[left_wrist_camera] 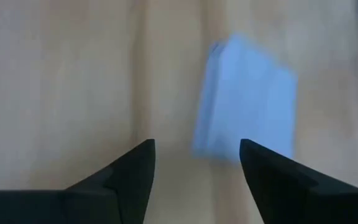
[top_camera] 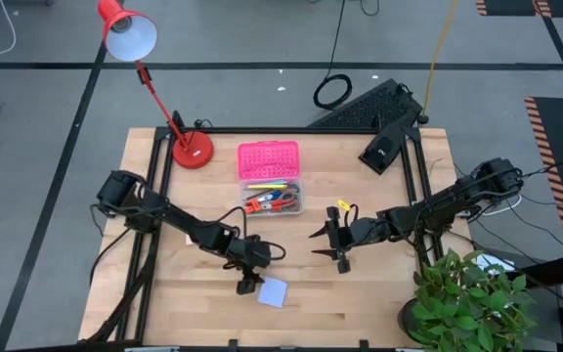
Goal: Pack school essentials
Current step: Put the purple sticky note into the pink supply box
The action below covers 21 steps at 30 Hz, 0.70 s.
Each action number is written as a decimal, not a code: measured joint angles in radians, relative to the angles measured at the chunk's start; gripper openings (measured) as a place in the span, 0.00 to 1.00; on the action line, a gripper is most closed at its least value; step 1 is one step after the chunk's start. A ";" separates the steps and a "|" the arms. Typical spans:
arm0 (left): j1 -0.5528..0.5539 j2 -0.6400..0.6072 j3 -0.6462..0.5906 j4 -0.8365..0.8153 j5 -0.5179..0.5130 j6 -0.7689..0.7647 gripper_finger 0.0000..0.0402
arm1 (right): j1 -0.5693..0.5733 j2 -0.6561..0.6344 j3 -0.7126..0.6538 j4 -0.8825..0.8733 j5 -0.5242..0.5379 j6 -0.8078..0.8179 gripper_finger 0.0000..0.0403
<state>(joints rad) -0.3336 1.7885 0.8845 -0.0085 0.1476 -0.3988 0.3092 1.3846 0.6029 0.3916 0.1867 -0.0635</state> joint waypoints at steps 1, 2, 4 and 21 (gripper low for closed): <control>0.000 0.007 0.002 0.030 0.012 0.000 0.58 | 0.000 0.000 0.000 0.000 0.000 0.000 0.46; 0.000 0.008 0.002 0.039 0.022 0.001 0.57 | 0.000 0.000 0.000 -0.003 0.000 0.000 0.46; -0.001 0.008 0.002 0.047 0.036 0.000 0.54 | 0.000 0.000 0.000 -0.002 0.000 0.000 0.46; -0.009 0.027 0.002 0.076 0.020 0.038 0.03 | 0.000 0.000 -0.012 0.000 0.000 0.000 0.46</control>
<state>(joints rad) -0.3428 1.8156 0.8860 0.0678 0.1678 -0.3606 0.3092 1.3842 0.5909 0.3920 0.1867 -0.0636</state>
